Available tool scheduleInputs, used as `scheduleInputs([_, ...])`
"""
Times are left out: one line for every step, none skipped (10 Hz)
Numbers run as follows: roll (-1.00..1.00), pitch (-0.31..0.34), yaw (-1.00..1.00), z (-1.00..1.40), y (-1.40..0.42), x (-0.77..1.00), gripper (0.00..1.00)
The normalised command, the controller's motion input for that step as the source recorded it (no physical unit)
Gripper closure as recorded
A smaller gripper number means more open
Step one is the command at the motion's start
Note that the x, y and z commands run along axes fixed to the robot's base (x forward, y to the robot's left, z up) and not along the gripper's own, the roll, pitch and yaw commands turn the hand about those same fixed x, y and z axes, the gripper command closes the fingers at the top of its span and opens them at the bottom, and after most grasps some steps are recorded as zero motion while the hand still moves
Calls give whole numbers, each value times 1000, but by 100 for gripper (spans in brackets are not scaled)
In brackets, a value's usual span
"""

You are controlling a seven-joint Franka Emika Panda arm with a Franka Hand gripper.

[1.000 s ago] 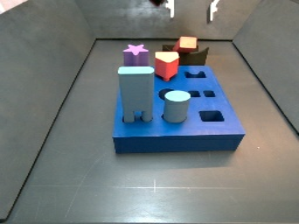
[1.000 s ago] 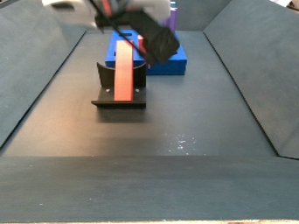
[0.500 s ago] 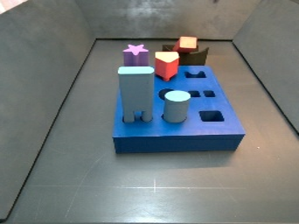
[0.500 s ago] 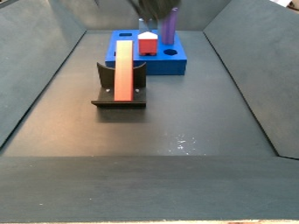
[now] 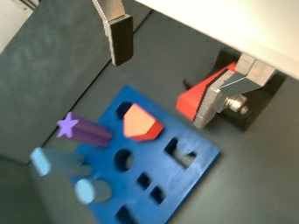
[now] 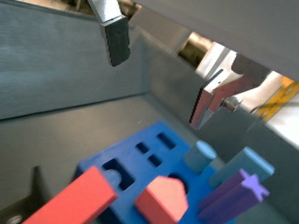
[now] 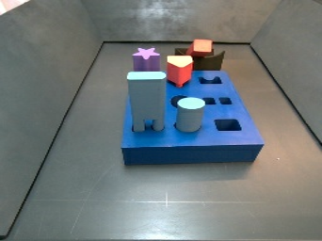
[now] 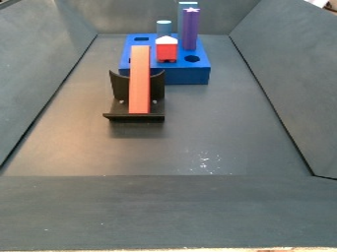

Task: Pick up the rectangle object. Move up. Place the rectangle object on the fixture. Regrasp the rectangle object. Move to above the board. Insert the rectangle object.
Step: Regrasp the rectangle object.

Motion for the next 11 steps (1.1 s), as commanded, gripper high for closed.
scheduleInputs([1000, 15, 4, 29, -49, -21, 0])
scheduleInputs([1000, 10, 4, 17, -30, -25, 0])
scheduleInputs([1000, 6, 4, 16, -30, -27, 0])
scheduleInputs([1000, 3, 5, 15, -27, -24, 0])
scheduleInputs([1000, -1, 6, 5, -24, -19, 0])
scheduleInputs([1000, -5, 7, 6, -18, -14, 0])
scheduleInputs([1000, -10, 8, 5, -20, -4, 0])
scheduleInputs([1000, -11, 9, 4, -19, 0, 0])
scheduleInputs([1000, -8, 10, 3, -20, 0, 0])
scheduleInputs([1000, -5, 11, 3, -18, 1, 0])
scheduleInputs([1000, 4, 13, 4, -19, 9, 0])
